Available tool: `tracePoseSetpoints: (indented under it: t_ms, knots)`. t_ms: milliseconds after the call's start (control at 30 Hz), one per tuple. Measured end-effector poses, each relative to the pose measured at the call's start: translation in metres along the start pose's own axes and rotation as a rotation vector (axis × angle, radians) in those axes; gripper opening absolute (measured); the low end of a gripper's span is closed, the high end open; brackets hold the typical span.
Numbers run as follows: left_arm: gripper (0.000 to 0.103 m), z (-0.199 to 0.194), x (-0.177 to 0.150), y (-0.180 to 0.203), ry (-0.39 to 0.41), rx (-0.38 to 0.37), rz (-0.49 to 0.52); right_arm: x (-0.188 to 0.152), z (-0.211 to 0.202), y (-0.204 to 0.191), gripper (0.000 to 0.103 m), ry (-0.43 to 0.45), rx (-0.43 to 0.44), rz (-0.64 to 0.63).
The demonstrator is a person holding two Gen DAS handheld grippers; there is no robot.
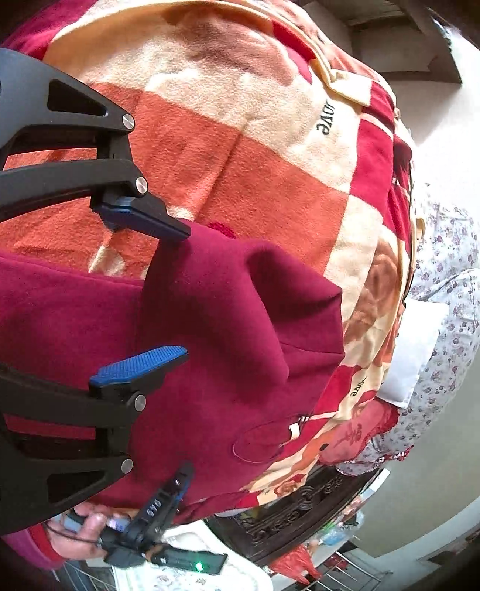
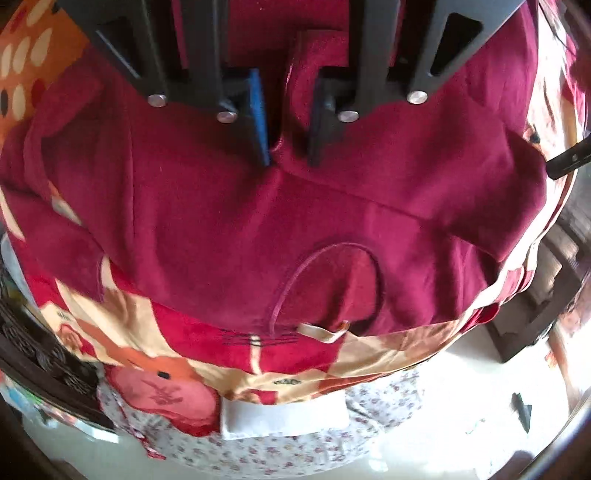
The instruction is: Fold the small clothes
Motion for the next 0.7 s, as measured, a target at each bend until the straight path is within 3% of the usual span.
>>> tracePoseSetpoints:
  t_ms: [100, 267, 367, 533, 567, 667, 700]
  knots:
    - [0.059, -0.003, 0.004, 0.008, 0.018, -0.014, 0.015, 0.019, -0.021, 0.007, 0.005, 0.061, 0.030, 0.005]
    - [0.059, 0.001, 0.008, 0.016, 0.031, -0.021, 0.019, 0.060, -0.057, 0.036, 0.005, 0.191, -0.079, -0.015]
    - [0.059, 0.012, 0.001, 0.024, 0.000, -0.022, 0.030, 0.061, -0.044, 0.059, 0.005, 0.150, -0.143, 0.017]
    - [0.059, 0.032, -0.011, 0.029, -0.040, 0.043, 0.095, 0.029, 0.005, 0.091, 0.006, -0.059, -0.268, 0.021]
    - [0.059, 0.034, -0.012, 0.026, -0.045, 0.058, 0.099, 0.028, 0.004, 0.093, 0.007, -0.063, -0.263, 0.034]
    - [0.059, 0.038, -0.013, 0.012, -0.052, 0.081, 0.067, 0.042, -0.023, 0.084, 0.019, 0.035, -0.248, 0.052]
    - [0.059, 0.038, -0.012, 0.008, -0.049, 0.081, 0.051, 0.048, -0.031, 0.074, 0.030, 0.071, -0.209, 0.057]
Point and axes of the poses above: each gripper's, at about its wrist camera, not at the fingertips, and z roughly the way its jaws point, y to its right, x to its top, the point moved 3 cm from there along z, roughly the way its jaws point, and after that the axes turned 14 degrees about y, right-handed, at the moved point
